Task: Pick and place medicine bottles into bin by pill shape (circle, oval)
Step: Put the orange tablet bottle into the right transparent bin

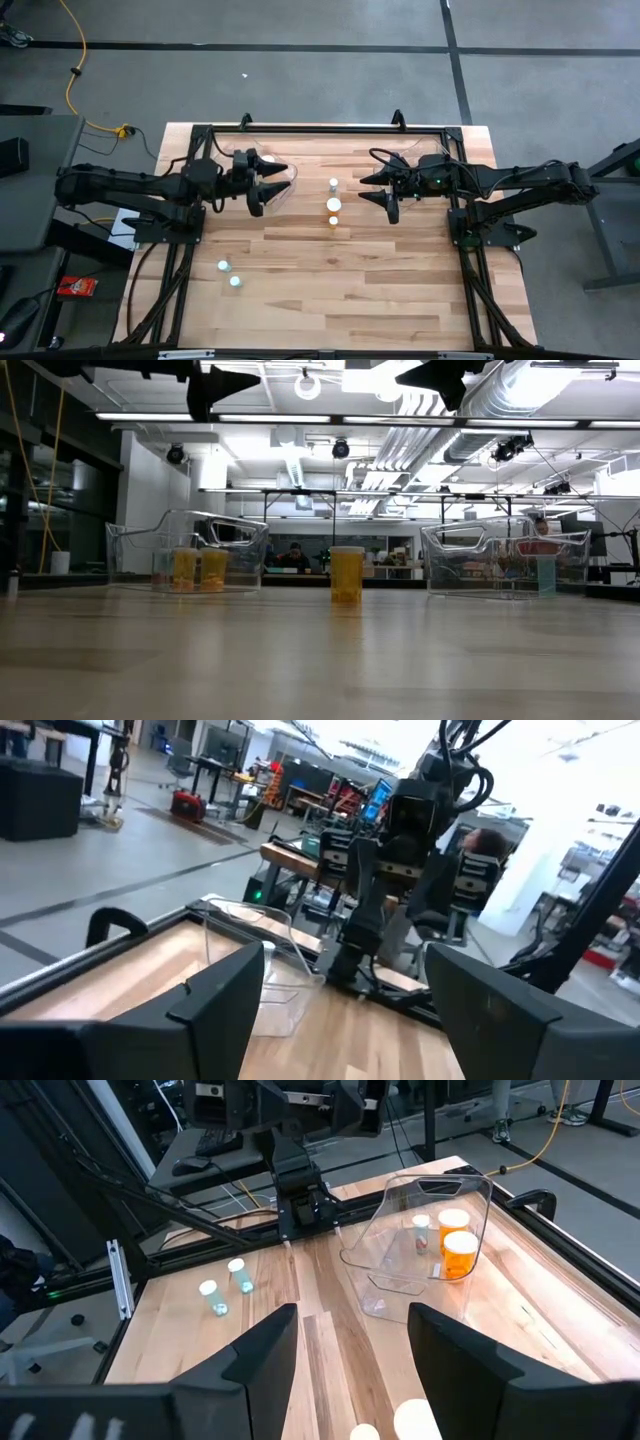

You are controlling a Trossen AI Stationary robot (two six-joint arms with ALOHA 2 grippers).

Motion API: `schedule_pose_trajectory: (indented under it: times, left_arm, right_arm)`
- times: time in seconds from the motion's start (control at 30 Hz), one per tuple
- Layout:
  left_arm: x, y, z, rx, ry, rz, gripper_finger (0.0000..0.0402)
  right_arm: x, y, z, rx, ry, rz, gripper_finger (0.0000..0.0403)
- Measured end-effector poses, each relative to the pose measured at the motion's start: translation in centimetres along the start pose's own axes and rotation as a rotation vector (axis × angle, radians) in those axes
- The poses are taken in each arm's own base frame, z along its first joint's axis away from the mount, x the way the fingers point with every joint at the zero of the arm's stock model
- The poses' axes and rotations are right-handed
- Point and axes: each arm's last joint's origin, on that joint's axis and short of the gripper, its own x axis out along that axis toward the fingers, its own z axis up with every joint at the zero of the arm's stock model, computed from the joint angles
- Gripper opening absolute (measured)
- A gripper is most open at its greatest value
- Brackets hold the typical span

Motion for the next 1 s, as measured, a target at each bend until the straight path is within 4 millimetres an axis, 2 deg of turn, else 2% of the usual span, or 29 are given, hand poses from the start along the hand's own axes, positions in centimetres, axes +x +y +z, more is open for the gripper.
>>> schedule_pose_trajectory:
  times: [0.3, 0.53, 0.9, 1.0]
  left_arm:
    - [0.0, 0.0, 0.0, 0.036, 0.001, 0.000, 0.0268]
    - [0.0, 0.0, 0.0, 0.052, 0.002, 0.000, 0.0268]
    - [0.0, 0.0, -0.1, 0.055, 0.007, 0.001, 0.0268]
    - [0.0, 0.0, -0.1, 0.055, 0.009, 0.001, 0.0268]
  right_arm:
    - [0.0, 0.0, 0.0, 0.001, 0.000, 0.000, 0.0185]
    - [0.3, 0.0, -0.2, 0.109, 0.011, -0.003, 0.0185]
    - [1.8, -0.1, -0.9, 0.105, 0.054, -0.012, 0.0185]
    - [3.1, -0.1, -1.6, 0.127, 0.088, -0.017, 0.0185]
